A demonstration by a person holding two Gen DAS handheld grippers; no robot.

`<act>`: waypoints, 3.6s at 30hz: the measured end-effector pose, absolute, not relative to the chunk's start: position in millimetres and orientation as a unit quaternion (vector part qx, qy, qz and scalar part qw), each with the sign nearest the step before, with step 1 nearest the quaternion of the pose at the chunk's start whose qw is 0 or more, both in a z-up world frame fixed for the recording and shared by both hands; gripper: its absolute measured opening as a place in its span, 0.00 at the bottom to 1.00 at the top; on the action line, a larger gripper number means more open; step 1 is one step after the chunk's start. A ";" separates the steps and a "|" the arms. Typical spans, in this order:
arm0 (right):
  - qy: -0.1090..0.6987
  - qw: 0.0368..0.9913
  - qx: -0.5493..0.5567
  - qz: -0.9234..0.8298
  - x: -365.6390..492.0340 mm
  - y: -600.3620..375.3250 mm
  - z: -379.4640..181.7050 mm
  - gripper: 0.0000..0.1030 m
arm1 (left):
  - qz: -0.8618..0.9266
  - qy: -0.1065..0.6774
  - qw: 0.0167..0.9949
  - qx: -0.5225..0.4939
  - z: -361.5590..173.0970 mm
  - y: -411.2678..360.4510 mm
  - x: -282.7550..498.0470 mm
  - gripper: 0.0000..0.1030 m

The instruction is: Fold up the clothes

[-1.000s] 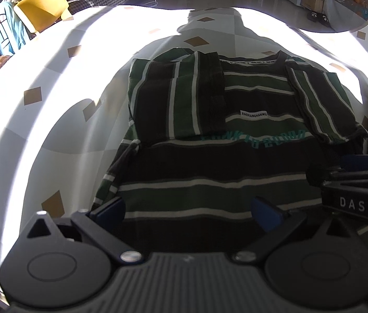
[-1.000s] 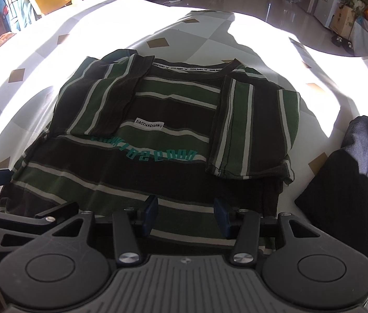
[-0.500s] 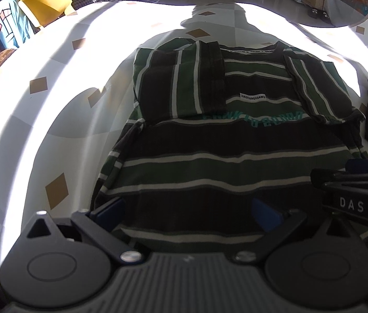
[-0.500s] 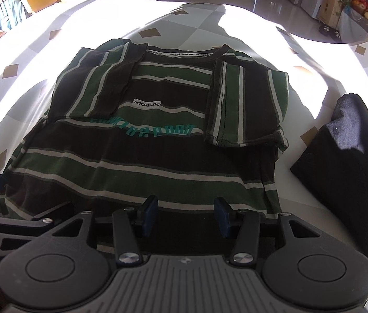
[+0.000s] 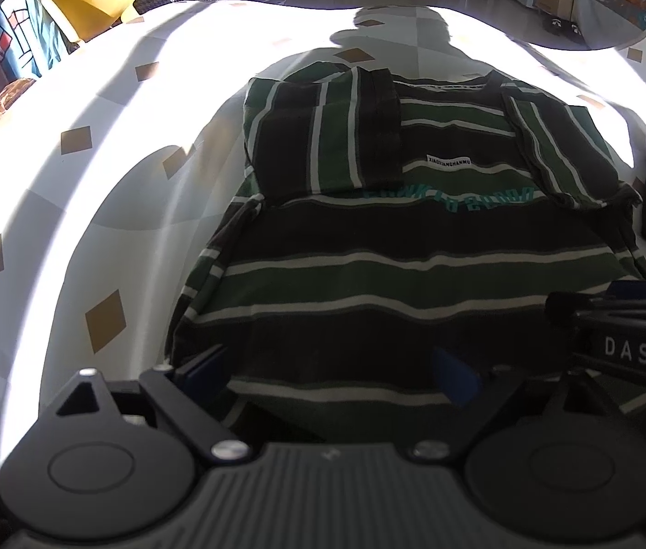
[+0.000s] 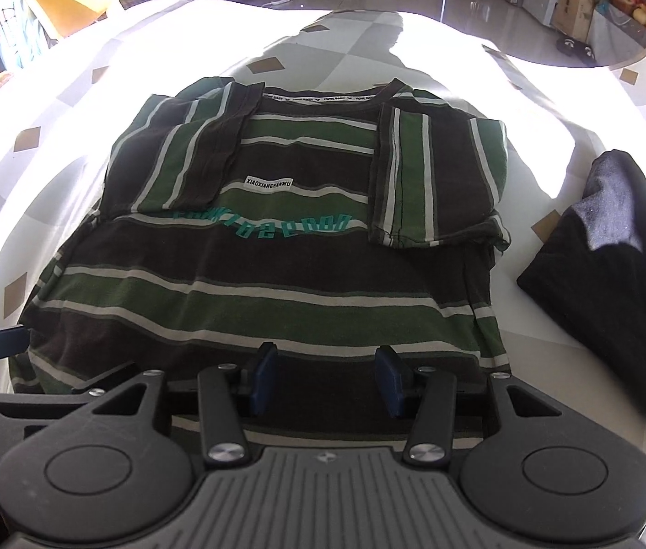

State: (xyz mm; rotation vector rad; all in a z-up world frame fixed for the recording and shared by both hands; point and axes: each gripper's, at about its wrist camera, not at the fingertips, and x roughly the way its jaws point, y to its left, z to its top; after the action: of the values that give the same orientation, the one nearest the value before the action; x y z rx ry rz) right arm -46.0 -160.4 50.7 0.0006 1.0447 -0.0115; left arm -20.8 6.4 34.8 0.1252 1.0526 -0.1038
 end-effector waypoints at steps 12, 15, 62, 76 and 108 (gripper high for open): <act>0.499 0.866 0.004 -0.034 -57.4 -158.7 54.4 0.44 | -0.042 0.498 0.864 0.065 37.3 9.0 -28.8 0.89; 0.501 0.864 0.007 -0.044 -60.1 -159.2 55.2 0.44 | -0.043 0.499 0.863 0.066 37.9 8.2 -30.8 0.89; 0.511 0.856 0.022 -0.070 -58.5 -164.2 59.9 0.44 | -0.030 0.500 0.864 0.050 35.6 8.7 -27.9 0.62; 0.482 0.873 0.044 0.063 -67.7 -146.7 67.1 0.44 | 0.029 0.482 0.876 0.007 47.8 44.3 -15.2 0.71; 0.443 0.832 -0.088 0.322 -94.0 -36.4 34.8 0.41 | 0.093 0.476 0.874 -0.043 54.8 105.0 -14.2 0.89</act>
State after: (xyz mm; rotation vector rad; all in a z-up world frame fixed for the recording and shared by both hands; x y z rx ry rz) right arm -94.0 -36.4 34.8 -0.1872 0.9391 0.6826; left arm -14.2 105.0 54.8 -0.0892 0.9940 0.1936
